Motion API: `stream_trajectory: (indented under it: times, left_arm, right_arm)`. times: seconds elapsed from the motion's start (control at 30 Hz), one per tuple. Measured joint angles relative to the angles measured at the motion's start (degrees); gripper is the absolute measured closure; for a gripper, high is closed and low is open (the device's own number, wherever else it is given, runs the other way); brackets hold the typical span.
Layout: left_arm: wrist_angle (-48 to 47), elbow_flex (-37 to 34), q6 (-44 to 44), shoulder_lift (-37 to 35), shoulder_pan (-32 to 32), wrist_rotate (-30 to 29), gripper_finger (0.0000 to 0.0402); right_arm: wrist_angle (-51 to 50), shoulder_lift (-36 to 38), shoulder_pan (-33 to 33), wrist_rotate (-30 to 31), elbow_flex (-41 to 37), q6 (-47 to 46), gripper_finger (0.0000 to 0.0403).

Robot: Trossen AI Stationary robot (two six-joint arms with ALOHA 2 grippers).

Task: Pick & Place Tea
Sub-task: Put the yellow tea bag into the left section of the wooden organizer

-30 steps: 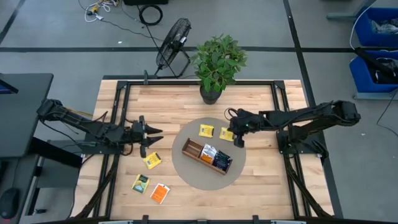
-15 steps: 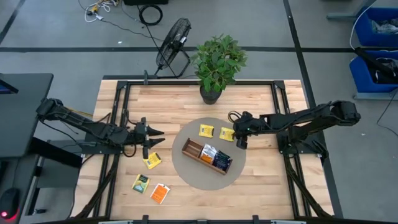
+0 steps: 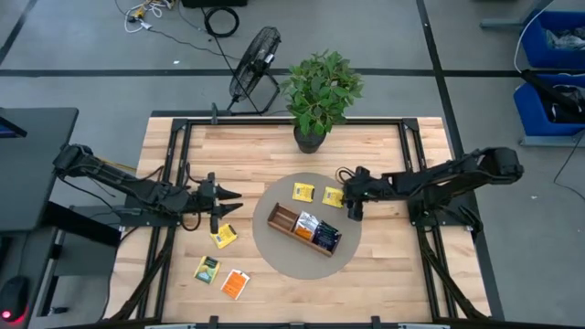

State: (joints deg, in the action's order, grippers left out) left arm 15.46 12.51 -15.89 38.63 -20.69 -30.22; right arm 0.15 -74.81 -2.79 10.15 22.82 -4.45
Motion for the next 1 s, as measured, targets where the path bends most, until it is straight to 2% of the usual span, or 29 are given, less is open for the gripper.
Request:
stream_trajectory:
  times: [0.23, 0.33, 0.47, 0.7, 0.87, 1.0]
  left_arm:
    - [0.33, 0.0, -0.01, 0.0, 0.0, -0.01, 0.0262]
    - [0.44, 0.0, -0.01, 0.0, -0.02, -0.02, 0.0262]
    - [0.44, 0.0, -0.01, 0.0, -0.02, -0.02, 0.0262]
    - [0.44, 0.0, -0.01, 0.0, -0.02, -0.02, 0.0262]
    - [0.44, 0.0, -0.01, 0.0, -0.02, -0.02, 0.0262]
    - [0.43, 0.0, -0.01, 0.0, -0.02, -0.02, 0.0262]
  right_arm:
    - [3.43, -6.3, -0.13, 0.62, 0.09, -0.62, 0.0177]
    - [4.62, -8.11, -0.13, 0.05, 0.25, -1.2, 0.0191]
    - [4.62, -8.66, -0.13, -1.19, 0.23, -1.6, 0.024]
    - [3.97, -8.71, -0.2, -3.06, 0.2, -2.46, 0.0383]
    - [3.82, -7.97, -0.1, -3.42, 0.1, -4.31, 0.0398]
    - [2.72, -5.71, 0.27, -2.22, 0.6, -3.89, 0.0394]
